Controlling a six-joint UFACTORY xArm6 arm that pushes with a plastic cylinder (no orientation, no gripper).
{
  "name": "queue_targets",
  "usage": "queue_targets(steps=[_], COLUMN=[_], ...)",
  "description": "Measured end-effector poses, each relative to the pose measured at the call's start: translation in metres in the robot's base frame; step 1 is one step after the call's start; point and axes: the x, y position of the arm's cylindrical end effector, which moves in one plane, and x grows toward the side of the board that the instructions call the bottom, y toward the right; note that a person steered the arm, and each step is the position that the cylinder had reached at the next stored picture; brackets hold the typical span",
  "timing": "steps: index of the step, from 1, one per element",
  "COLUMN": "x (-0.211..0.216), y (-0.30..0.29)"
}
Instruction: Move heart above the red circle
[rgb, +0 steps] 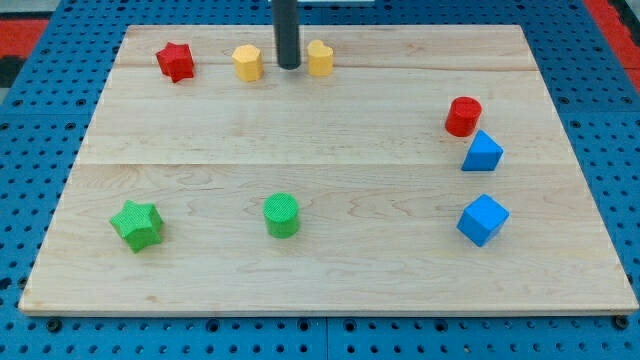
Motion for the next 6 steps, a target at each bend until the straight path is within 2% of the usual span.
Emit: queue_targets(steps=[1, 2, 3, 4, 5, 6], x=[0.001, -0.014, -0.024, -0.008, -0.026, -0.029], y=[0.064, 0.045, 0.077, 0.153, 0.138, 0.175])
